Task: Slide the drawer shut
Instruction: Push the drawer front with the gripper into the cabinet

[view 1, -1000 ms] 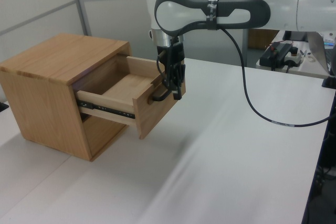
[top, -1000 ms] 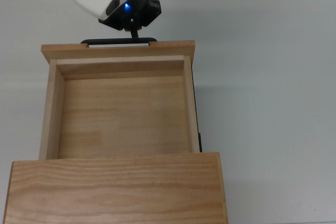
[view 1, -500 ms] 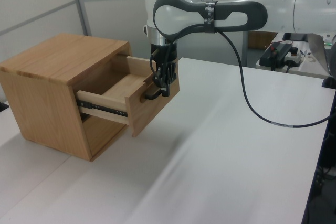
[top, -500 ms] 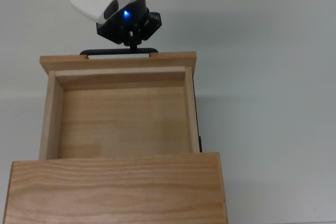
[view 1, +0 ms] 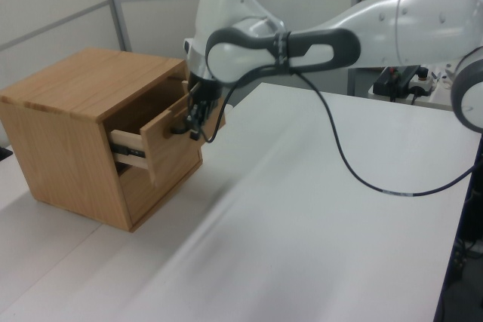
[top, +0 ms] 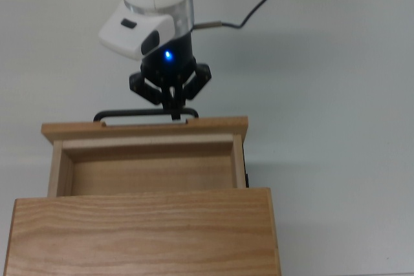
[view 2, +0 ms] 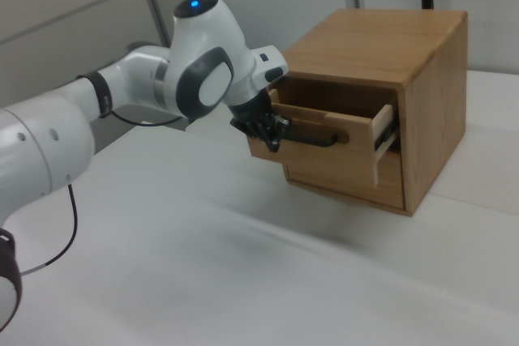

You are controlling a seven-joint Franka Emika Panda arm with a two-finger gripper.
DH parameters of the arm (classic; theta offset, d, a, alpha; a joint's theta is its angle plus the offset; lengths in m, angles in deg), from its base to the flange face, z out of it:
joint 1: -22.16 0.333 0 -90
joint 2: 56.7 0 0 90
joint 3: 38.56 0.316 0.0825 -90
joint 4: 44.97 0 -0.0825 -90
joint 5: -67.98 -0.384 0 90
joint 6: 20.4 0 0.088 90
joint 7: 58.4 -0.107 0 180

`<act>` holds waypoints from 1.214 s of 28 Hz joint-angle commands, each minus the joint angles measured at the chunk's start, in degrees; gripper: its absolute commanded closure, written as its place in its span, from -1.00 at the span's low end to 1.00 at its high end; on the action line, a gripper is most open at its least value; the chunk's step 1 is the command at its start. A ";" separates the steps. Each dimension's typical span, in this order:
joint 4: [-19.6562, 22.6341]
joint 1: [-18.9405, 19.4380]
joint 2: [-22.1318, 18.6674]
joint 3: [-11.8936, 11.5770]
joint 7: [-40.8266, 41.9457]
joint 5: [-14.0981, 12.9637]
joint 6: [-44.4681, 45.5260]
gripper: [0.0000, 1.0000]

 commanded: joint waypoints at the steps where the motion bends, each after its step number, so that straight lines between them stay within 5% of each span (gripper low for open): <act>1: -0.23 0.54 3.04 -0.26 -0.01 0.11 -10.42 1.00; 17: -0.23 0.63 11.83 -0.26 0.34 2.22 -38.55 1.00; 34: -0.50 1.24 12.89 -0.26 0.34 2.13 -39.97 1.00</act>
